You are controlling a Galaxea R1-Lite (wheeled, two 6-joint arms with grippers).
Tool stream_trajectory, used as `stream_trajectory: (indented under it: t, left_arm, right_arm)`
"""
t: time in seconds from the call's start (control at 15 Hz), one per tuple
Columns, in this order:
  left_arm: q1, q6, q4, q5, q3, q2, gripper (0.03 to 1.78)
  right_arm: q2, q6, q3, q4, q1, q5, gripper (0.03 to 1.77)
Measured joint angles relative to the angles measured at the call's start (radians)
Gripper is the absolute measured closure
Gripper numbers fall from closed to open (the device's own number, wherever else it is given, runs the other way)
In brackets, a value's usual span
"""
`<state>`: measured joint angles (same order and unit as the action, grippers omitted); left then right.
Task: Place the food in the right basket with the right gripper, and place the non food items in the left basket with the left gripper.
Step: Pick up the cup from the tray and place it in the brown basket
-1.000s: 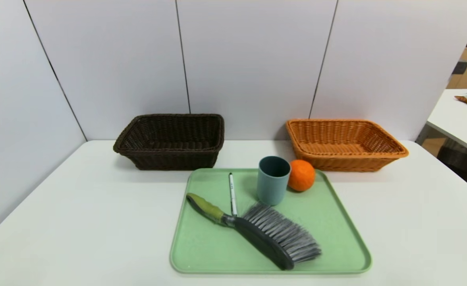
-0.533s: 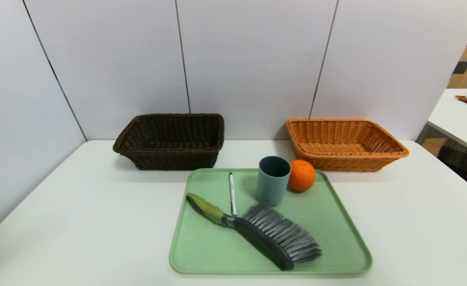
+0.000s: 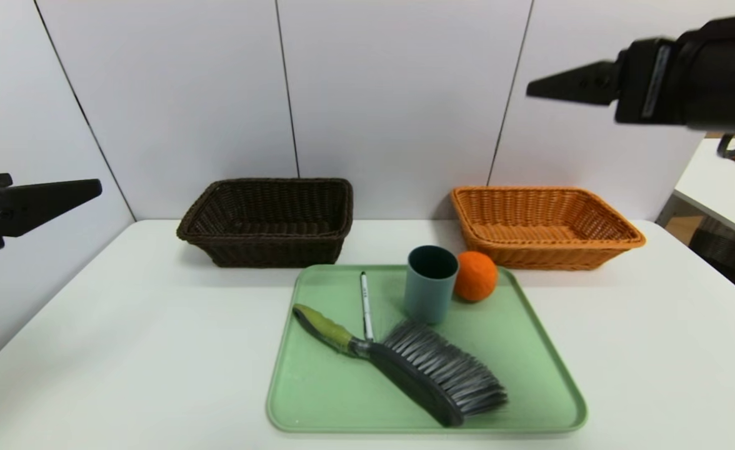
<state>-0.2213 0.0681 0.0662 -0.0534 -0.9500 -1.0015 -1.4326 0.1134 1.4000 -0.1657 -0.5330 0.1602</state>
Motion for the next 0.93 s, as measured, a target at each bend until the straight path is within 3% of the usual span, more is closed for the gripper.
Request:
stream_trajectory:
  t: [0.13,0.27,0.67,0.93]
  left_arm:
    - [-0.051,0.015,0.0,-0.059,-0.005,-0.025,0.12]
    - [-0.081,0.016,0.0,-0.078,0.024,-0.036,0.12]
    - [-0.113,0.015,-0.001,-0.076,0.099,-0.028,0.12]
    - [-0.126,0.013,-0.002,-0.076,0.14,-0.02,0.12]
  right_arm:
    - [-0.017,0.03,-0.083,-0.004,-0.081,0.081,0.1]
    - [-0.025,0.099,-0.144,-0.061,-0.149,0.146,0.1]
    - [-0.03,0.408,-0.148,-0.359,-0.243,0.153,0.1]
    - [-0.067,0.574,-0.147,-0.427,-0.281,0.138,0.1]
